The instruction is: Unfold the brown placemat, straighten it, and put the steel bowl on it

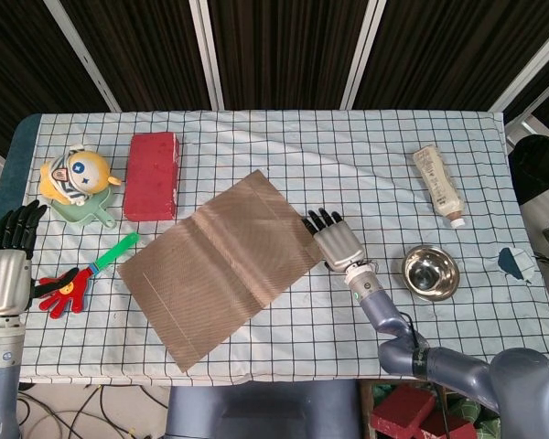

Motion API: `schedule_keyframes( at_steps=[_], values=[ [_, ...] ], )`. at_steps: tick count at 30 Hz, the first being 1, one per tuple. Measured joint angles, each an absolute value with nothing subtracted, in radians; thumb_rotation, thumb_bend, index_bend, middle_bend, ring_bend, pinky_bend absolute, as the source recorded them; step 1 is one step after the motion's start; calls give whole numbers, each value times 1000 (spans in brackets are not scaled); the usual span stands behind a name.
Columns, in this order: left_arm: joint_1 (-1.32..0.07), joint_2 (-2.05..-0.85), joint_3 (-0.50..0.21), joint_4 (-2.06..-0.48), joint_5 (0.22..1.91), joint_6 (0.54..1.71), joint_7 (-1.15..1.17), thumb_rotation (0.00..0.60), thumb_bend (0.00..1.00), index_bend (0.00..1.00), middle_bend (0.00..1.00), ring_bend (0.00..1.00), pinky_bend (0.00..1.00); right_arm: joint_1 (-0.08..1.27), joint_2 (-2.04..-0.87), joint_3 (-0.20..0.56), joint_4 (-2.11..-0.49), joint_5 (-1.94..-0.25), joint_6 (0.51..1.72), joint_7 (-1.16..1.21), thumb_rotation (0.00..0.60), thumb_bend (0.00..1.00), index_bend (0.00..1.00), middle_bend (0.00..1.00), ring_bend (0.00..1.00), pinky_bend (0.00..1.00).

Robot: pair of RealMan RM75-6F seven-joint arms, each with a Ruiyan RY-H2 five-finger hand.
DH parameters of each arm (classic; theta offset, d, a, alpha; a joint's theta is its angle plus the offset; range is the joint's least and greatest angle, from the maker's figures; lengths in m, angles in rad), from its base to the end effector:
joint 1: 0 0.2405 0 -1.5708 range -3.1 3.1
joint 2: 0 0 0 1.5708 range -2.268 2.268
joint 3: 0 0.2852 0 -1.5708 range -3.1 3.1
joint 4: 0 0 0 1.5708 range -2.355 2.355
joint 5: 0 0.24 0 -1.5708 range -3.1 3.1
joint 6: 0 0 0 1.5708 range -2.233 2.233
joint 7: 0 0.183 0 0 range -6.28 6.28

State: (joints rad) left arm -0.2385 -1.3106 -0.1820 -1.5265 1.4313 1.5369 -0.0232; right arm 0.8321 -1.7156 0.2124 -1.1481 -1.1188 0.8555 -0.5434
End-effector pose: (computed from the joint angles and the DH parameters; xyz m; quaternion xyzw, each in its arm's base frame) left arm -0.3013 0.3022 0.1222 -0.5323 -0.3539 -0.5111 0.5746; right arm -0.1617 -0.4530 -0.0976 0.7918 -0.2593 0.2892 0.4714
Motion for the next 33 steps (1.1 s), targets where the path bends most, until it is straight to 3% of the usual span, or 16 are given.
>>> schedule_keyframes(
  at_steps=[33],
  values=[
    [-236, -1305, -190, -1544, 1416, 1519, -38, 600, 49, 53, 28, 1, 0, 864, -1704, 205, -1182, -1079, 823, -498, 600, 0, 105, 45, 55, 160]
  ],
)
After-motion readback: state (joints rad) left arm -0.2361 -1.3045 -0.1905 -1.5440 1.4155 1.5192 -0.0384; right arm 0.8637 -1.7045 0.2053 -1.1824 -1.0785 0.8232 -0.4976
